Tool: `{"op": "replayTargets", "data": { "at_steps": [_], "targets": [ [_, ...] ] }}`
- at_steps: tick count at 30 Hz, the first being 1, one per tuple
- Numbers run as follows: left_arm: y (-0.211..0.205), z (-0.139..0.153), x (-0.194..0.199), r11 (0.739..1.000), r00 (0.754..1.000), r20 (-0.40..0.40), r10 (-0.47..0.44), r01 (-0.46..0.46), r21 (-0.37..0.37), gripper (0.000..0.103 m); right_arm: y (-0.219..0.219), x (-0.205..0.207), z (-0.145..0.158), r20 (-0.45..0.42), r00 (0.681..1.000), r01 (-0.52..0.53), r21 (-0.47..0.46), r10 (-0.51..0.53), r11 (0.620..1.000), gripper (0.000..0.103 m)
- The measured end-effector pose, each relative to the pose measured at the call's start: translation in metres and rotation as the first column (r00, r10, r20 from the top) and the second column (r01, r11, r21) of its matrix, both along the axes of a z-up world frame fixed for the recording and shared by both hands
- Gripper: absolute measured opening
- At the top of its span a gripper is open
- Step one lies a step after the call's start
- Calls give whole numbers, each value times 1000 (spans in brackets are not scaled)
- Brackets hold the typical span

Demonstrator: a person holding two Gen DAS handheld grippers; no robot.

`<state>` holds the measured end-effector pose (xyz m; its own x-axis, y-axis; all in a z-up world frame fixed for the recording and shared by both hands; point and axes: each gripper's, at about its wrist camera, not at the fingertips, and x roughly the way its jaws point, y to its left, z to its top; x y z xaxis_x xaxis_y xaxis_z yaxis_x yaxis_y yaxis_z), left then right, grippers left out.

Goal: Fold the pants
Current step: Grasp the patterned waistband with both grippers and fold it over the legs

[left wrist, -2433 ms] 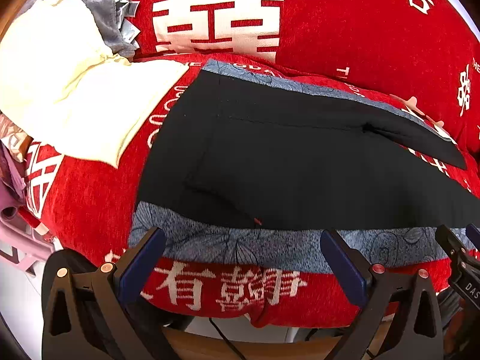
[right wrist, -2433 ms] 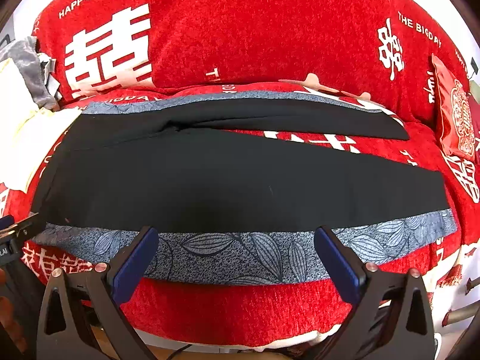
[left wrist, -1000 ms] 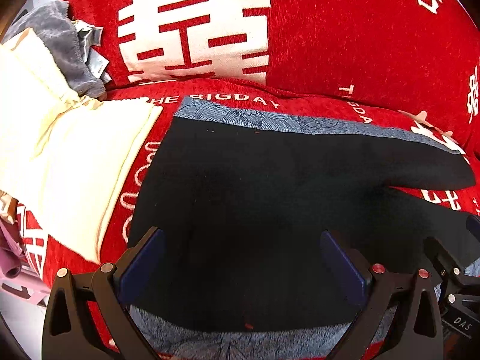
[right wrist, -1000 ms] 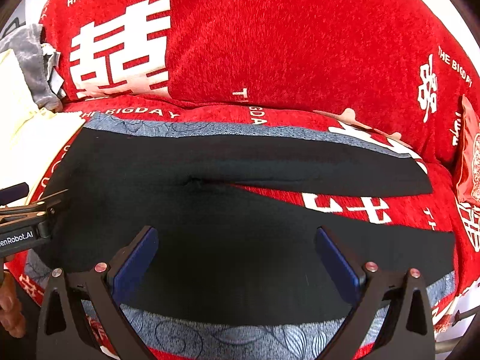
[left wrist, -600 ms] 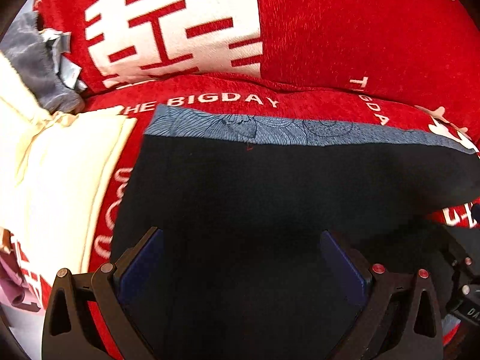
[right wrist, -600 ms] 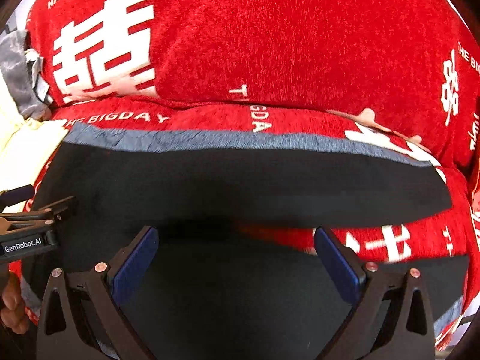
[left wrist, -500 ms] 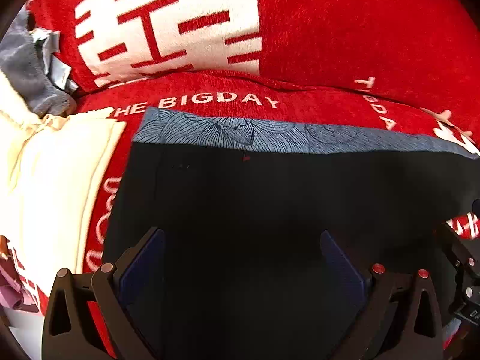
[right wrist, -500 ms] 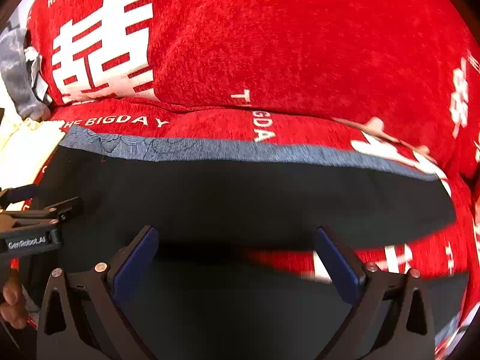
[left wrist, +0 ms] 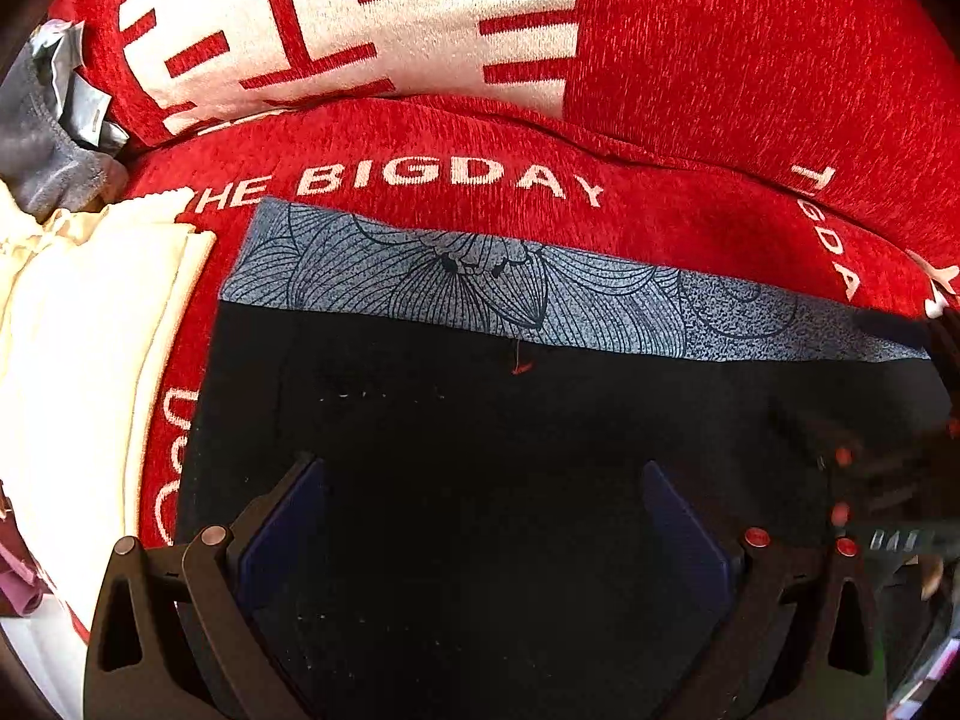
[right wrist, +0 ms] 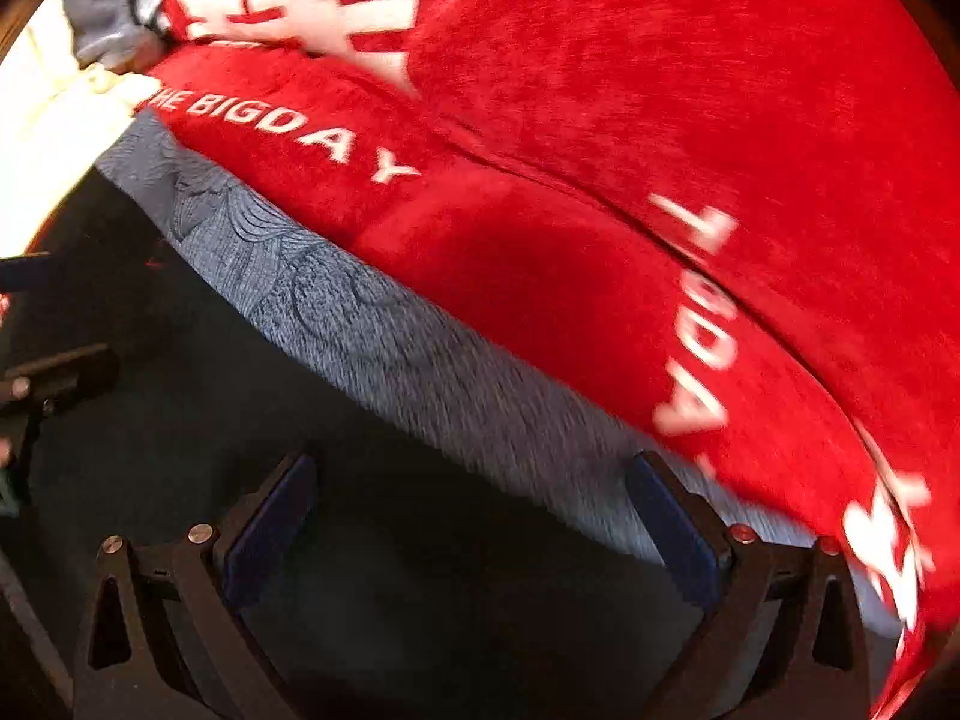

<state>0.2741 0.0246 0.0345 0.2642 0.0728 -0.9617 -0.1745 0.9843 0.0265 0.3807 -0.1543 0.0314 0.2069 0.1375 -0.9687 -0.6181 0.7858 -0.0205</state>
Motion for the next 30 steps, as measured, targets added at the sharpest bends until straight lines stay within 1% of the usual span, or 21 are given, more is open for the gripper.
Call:
{"op": "replayTargets", "data": {
  "at_steps": [2, 5, 6, 7, 8, 9, 10, 12, 14, 15, 17, 18, 20, 21, 22, 24, 26, 28, 30],
  "targets": [
    [0, -2, 1, 1000, 1000, -1, -3, 3, 2, 103, 1, 12, -7, -53, 999, 1, 23, 0, 1000, 103],
    [1, -2, 5, 1000, 1000, -4, 6, -6, -4, 103, 9, 16, -10, -51, 997, -49, 14, 49, 999, 102],
    [2, -2, 6, 1000, 1000, -5, 15, -15, -12, 103, 11, 15, -10, -62, 997, -55, 19, 56, 998, 96],
    [4, -1, 8, 999, 1000, -5, 24, -24, -22, 103, 12, 12, -8, -64, 995, -73, 35, 75, 997, 81],
    [5, 0, 9, 999, 999, -7, 34, -34, -36, 103, 14, 7, -3, -62, 993, -101, 56, 104, 993, 70],
    [7, 1, 10, 997, 999, -8, 47, -47, -57, 103, 17, -1, 2, -56, 989, -134, 74, 138, 988, 42],
    [9, 2, 12, 995, 998, -10, 61, -62, -82, 103, 22, -5, 4, -49, 988, -146, 70, 150, 987, 27],
    [15, 3, 17, 987, 996, -17, 91, -92, -131, 103, 28, -18, 7, -30, 985, -171, 49, 172, 984, 17],
    [25, 5, 23, 965, 988, -33, 151, -154, -213, 103, 30, -30, 14, 19, 984, -176, 27, 176, 984, 15],
    [29, 5, 25, 955, 984, -40, 175, -180, -236, 103, 30, -37, 18, 50, 984, -173, 29, 171, 985, 15],
    [38, 9, 27, 921, 969, -53, 240, -244, -303, 103, 28, -53, 32, 143, 976, -171, 26, 165, 985, 15],
    [41, 10, 28, 909, 964, -56, 258, -262, -324, 103, 29, -62, 35, 189, 968, -173, 15, 167, 985, 15],
    [45, 13, 32, 884, 952, -66, 297, -301, -357, 103, 21, -81, 42, 247, 953, -177, -10, 174, 984, 15],
    [46, 13, 34, 875, 947, -71, 312, -316, -366, 103, 22, -91, 42, 281, 943, -176, -29, 177, 984, 15],
    [46, 11, 38, 871, 944, -83, 321, -328, -365, 103, 22, -95, 43, 295, 939, -173, -38, 177, 984, 15],
    [43, 2, 50, 879, 939, -125, 320, -343, -330, 103, 22, -106, 43, 338, 924, -167, -64, 178, 984, 15],
    [36, -11, 61, 903, 936, -170, 309, -345, -255, 103, 21, -109, 43, 358, 918, -154, -71, 169, 986, 15],
    [25, -16, 65, 929, 943, -176, 282, -314, -195, 103, 23, -111, 45, 371, 916, -139, -64, 153, 988, 15],
    [18, -9, 62, 944, 950, -157, 269, -292, -152, 82, 20, -117, 50, 388, 910, -130, -59, 143, 990, 14]
  ]
}}
